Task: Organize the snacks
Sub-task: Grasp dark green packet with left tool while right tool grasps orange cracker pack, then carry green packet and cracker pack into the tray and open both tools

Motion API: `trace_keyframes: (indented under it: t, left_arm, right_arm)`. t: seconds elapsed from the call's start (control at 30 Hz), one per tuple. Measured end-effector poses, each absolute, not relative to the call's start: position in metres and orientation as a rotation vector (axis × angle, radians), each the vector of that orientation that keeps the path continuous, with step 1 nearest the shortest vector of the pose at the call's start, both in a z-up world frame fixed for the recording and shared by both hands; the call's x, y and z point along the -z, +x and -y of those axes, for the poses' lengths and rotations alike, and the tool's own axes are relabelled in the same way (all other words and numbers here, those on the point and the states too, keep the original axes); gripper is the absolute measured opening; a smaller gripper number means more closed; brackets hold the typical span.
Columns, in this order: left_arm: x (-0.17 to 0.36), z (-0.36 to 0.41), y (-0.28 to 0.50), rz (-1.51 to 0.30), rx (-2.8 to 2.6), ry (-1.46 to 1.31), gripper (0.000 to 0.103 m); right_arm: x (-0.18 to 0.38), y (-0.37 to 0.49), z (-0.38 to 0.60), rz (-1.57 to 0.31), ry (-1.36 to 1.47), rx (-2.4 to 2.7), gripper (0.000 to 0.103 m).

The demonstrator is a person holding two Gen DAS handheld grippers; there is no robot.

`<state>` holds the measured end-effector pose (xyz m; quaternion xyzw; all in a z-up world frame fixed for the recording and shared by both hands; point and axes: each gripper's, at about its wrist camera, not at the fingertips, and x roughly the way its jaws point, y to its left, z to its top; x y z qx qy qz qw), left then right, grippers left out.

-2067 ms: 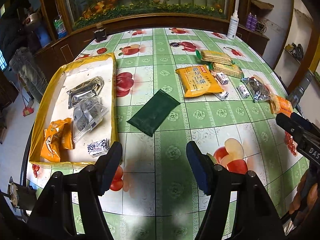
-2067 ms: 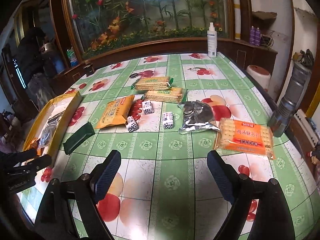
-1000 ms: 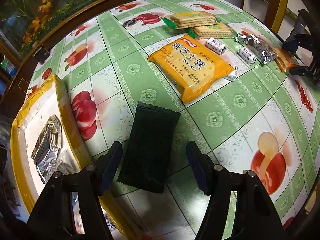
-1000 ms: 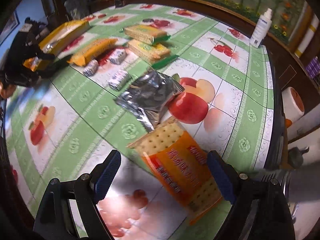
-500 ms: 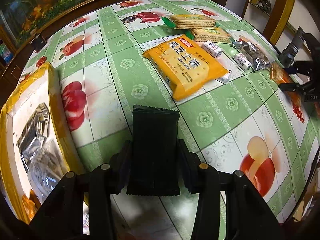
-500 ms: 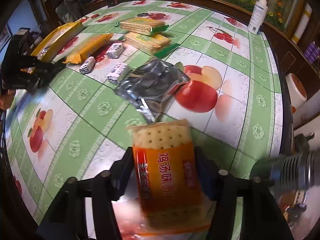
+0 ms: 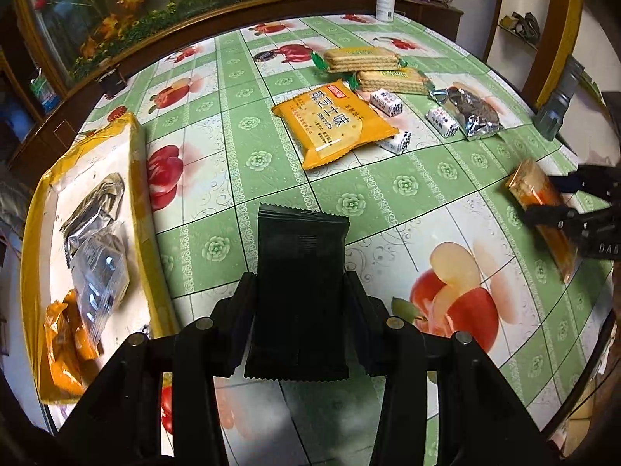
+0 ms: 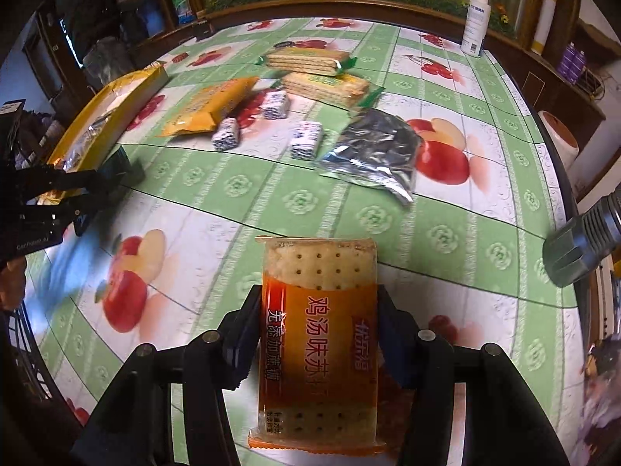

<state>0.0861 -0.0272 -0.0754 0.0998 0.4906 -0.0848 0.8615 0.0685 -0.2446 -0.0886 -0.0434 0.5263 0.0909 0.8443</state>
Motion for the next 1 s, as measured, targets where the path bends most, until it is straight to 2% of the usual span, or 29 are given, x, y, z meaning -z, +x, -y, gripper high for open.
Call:
trace_keyframes:
  t: [0.2,0.67,1.0]
  left_arm:
    - [0.068,0.016,0.073,-1.017,0.142,0.145,0.042]
    - [0.049,-0.021,0.048,-0.94,0.004,0.063,0.042]
    - [0.042,-0.063,0.047,-0.916,-0.083,0.011,0.043]
  right_arm:
    - [0.076,0.055,0.213,-1.057,-0.074,-0.203,0.056]
    - [0.033,0.051,0.12,-0.874,-0.281,-0.132,0.055]
    - [0.025,0.059,0.067,-0.814,-0.354,-0.161,0.055]
